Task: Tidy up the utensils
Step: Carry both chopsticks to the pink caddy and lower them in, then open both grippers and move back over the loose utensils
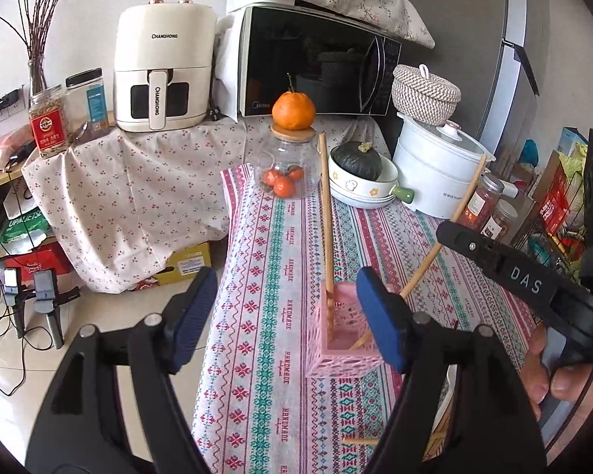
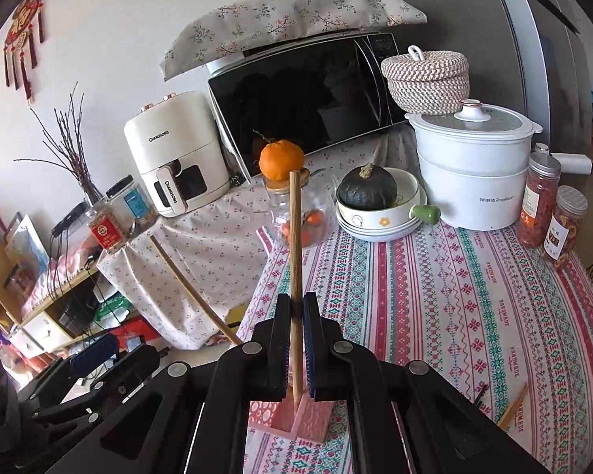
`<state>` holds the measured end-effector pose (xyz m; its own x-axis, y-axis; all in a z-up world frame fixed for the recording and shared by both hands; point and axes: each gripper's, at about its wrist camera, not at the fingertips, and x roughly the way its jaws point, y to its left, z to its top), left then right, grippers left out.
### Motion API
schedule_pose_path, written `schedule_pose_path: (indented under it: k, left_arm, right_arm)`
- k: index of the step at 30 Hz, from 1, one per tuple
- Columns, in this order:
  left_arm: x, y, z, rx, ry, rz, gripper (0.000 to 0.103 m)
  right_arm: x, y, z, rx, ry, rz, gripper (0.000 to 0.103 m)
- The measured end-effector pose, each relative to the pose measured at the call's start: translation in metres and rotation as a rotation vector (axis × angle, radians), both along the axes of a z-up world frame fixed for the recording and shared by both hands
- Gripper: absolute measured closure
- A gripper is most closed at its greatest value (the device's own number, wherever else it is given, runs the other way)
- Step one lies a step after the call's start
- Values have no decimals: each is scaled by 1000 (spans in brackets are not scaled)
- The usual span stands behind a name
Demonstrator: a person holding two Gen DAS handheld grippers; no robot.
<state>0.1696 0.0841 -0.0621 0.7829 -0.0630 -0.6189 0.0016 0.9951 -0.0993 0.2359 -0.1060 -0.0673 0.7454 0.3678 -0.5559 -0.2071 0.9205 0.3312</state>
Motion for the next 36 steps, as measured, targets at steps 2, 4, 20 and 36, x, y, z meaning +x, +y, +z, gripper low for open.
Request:
schedule_pose_path:
  k: [2,4,20,36]
  left_arm:
    - [0,1,-3,7,19,-1,29]
    - [-1,1,-6,9,35,-3,27]
    - [-25,-33,-28,30,204,-178,18]
    - [-49,-129,-78,188,387,-518,18]
  right_arm:
    - [3,4,-6,-11,19,7,97]
    - [6,8,-10,-24,36,16,96]
    - [-35,-56,16,-77,58,13,34]
    - [-87,-151,-30,-237,324,-52,21]
